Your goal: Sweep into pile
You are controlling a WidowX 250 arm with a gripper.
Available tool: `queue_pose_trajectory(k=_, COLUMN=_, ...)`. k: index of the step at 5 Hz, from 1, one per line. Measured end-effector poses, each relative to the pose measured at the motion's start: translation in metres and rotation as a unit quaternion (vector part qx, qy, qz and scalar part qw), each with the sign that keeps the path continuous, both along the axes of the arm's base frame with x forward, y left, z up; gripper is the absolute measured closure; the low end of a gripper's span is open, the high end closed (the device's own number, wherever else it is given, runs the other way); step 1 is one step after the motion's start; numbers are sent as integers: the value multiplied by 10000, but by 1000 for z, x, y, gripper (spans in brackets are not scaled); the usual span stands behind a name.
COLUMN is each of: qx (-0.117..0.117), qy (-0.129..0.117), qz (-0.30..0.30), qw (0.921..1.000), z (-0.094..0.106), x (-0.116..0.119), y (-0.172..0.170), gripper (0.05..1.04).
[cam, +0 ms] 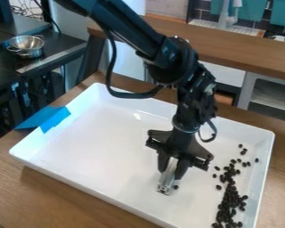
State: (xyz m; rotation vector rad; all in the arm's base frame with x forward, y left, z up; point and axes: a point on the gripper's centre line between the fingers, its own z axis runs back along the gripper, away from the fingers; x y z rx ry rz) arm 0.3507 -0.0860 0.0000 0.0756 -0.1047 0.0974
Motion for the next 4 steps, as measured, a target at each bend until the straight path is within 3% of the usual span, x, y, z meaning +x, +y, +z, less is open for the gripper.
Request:
queue_pose_trajectory(k=2, qx=-353, qy=201, qz=-242, qw=9989, z=15, x=-1, y=-54, gripper=745)
queue_pose_trajectory(k=4, qx=-359, qy=225, qz=-132, qw=9990, z=18, x=10, y=-46, gripper=745)
